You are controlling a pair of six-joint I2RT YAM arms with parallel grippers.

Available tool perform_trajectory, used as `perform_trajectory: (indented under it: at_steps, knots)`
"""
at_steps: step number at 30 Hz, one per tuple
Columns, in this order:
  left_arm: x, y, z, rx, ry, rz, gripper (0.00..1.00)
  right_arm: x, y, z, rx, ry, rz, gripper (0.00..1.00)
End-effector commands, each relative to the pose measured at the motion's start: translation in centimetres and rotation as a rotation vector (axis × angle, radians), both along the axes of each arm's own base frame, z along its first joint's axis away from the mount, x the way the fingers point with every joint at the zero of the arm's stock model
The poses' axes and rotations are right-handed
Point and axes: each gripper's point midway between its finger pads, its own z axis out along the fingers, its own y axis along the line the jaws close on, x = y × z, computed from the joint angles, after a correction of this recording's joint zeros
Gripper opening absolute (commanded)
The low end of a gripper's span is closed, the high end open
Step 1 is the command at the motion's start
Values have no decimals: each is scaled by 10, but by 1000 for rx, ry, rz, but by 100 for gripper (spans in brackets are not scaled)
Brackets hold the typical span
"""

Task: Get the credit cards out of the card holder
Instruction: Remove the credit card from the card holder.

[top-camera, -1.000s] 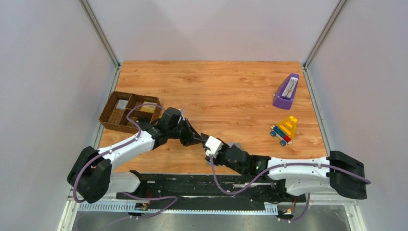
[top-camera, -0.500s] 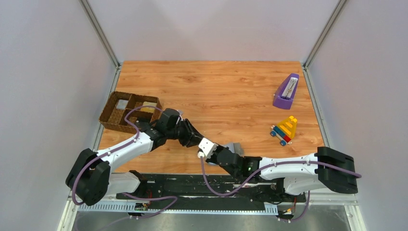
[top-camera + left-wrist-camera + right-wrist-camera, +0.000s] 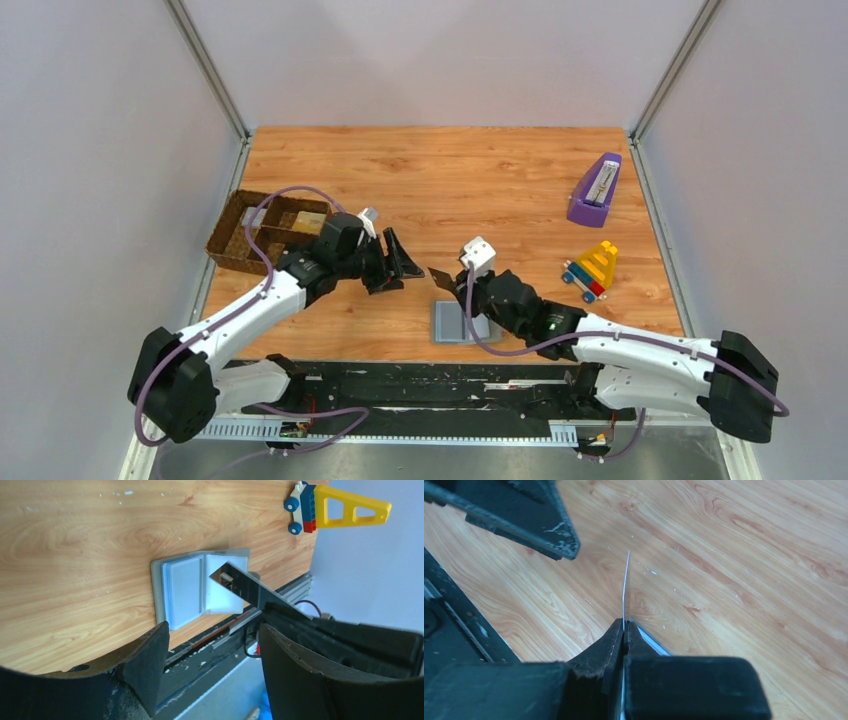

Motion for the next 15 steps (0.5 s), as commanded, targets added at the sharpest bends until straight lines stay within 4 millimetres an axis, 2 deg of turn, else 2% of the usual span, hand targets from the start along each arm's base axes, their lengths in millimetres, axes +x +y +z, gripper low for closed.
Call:
perform_trajectory:
  at_steps: [1,6,9,15]
  knots:
    - [9,12,24,71,-222,-74,73,-11,6,19,162,123,33,0]
    - [4,8,36,90,-365,-242,70,-17,5,22,186,191,91,0]
    - [4,10,34,127,-366,-276,71,-11,-2,31,274,253,46,0]
    - [-2,-3,52,-34,-404,-257,72,-1,-7,51,489,385,-86,0]
